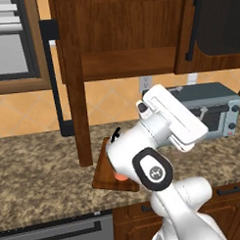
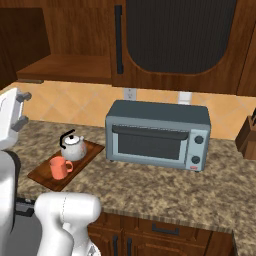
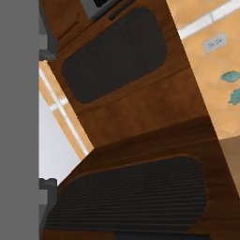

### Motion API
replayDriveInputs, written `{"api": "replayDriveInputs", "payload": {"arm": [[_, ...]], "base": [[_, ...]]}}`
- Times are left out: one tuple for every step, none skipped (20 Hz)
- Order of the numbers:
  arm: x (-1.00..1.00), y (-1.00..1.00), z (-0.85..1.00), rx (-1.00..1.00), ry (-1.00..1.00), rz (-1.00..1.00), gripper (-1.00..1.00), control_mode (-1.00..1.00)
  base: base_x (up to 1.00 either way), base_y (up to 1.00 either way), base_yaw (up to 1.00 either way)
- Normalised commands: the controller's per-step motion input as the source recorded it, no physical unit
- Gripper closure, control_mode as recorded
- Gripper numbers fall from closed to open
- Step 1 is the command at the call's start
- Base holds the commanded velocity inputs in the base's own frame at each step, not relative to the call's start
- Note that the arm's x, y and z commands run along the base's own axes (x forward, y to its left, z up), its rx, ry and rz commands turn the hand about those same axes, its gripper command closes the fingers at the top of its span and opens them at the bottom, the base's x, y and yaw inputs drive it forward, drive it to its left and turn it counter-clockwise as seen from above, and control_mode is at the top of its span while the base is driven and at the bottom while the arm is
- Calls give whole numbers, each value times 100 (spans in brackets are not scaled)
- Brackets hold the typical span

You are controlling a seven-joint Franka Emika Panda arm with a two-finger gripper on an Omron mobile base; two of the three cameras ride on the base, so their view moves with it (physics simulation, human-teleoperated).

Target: Pick the kettle from the counter and place it on the tray. Then pick the mug from the cabinet and place it on the tray. Then close the cabinet doors.

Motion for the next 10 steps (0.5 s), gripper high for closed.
{"api": "replayDriveInputs", "payload": {"arm": [[0, 29, -2, -11, 0, -10, -100, -100], [0, 31, -4, -7, 0, -9, -100, -100], [0, 31, -10, -7, 1, -8, -100, -100], [0, 33, -11, -5, 1, -7, -100, -100], [0, 39, -12, -6, 4, -7, -100, -100], [0, 39, -14, -7, 6, -8, -100, -100], [0, 35, -16, -7, 9, -7, -100, -100], [0, 31, -15, -6, 9, -6, -100, -100], [0, 22, -10, -3, 8, -6, -100, -100], [0, 4, -10, -2, 9, 0, -100, -100]], "base": [[0, 0, 0], [0, 0, 0], [0, 0, 0], [0, 0, 0], [0, 0, 0], [0, 0, 0], [0, 0, 0], [0, 0, 0], [0, 0, 0], [0, 0, 0]]}}
